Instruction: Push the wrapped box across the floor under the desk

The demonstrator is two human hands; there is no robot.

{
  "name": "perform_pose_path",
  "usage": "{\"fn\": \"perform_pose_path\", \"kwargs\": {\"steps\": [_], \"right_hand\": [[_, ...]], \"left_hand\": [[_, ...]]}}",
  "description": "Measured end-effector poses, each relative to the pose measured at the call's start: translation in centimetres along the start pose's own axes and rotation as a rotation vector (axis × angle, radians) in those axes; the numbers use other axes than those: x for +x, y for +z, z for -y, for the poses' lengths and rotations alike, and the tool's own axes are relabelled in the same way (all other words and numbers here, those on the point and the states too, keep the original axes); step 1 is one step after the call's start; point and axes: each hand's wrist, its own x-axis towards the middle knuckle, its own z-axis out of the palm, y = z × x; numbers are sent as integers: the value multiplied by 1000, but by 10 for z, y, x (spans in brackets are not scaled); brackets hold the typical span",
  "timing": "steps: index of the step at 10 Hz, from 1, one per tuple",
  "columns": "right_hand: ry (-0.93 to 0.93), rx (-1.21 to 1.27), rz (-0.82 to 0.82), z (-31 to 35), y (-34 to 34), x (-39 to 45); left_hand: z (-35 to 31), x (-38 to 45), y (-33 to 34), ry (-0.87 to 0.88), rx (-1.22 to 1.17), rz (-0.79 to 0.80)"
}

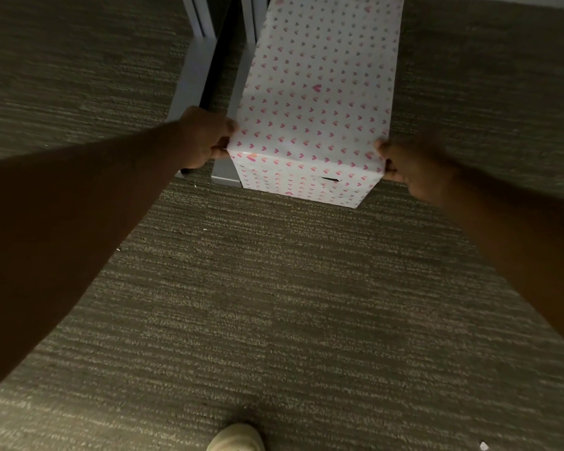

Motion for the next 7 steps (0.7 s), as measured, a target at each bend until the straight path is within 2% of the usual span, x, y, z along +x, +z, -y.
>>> {"fn": "perform_pose_path", "kwargs": {"steps": [2, 3, 4, 5, 6, 7], "right_hand": [[-6, 74, 82, 11, -5, -10], [-32, -13, 45, 14, -4, -21], [-185, -240, -45, 8, -5, -32], [-444, -543, -70, -4, -2, -55], [-504, -736, -53, -9, 1, -74], [-624, -1035, -115, -10, -1, -105]], "left_hand": [[5, -15, -7, -2, -70, 46], [2, -27, -10, 57, 15, -7], [7, -43, -7, 123, 145, -84], [29, -86, 5, 353, 425, -163], [43, -112, 8, 545, 750, -162], [49, -145, 13, 648, 1124, -119]]}}
